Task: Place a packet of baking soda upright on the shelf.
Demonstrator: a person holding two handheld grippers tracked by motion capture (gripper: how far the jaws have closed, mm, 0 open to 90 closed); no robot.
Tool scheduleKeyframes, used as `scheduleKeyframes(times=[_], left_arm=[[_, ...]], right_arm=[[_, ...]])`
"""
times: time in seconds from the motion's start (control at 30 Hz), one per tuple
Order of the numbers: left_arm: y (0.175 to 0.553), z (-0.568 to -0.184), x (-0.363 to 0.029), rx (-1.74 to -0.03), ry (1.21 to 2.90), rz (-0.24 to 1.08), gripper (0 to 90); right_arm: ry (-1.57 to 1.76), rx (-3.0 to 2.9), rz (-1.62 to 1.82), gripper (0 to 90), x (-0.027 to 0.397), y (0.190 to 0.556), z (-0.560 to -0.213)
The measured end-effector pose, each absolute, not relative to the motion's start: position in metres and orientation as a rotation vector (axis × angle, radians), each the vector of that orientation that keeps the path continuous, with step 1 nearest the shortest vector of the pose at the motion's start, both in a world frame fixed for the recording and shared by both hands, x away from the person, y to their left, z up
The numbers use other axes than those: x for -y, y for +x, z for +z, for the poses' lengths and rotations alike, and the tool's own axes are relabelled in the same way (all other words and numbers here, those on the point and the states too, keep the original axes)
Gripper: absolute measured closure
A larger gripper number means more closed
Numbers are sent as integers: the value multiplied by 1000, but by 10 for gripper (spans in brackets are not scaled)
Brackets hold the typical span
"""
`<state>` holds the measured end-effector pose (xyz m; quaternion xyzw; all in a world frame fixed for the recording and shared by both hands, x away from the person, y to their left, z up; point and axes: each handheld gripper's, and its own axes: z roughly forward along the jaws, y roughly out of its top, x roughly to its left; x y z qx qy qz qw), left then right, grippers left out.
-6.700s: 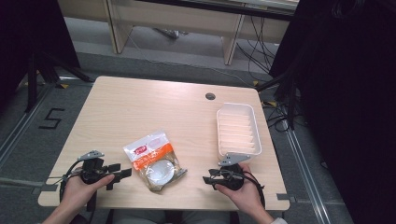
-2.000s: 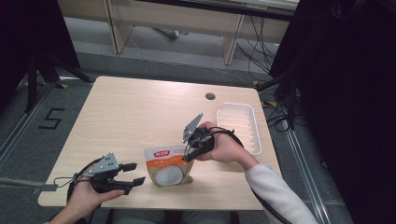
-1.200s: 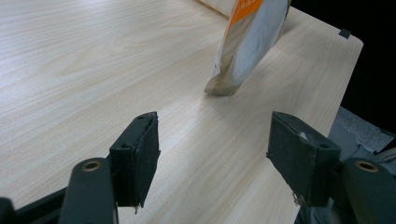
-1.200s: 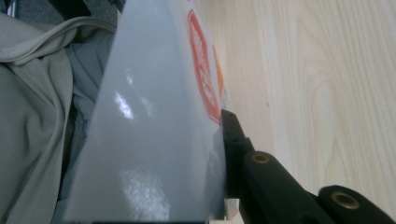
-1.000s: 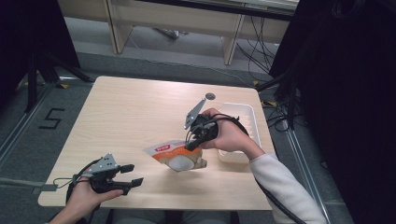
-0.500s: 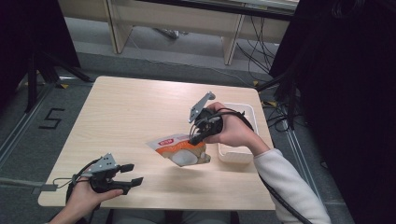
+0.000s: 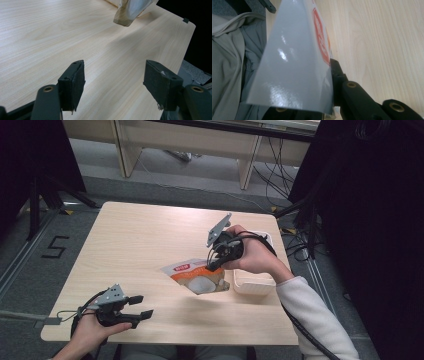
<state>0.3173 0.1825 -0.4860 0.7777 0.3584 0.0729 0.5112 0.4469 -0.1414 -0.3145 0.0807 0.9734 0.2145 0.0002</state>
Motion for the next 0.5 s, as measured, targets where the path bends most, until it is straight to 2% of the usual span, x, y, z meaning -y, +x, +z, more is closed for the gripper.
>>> scheduleKeyframes(times=[0.5], left_arm=[[318, -486, -183, -851, 1875, 180, 325]], right_arm=[[263, -3029, 699, 900, 151, 452, -302]])
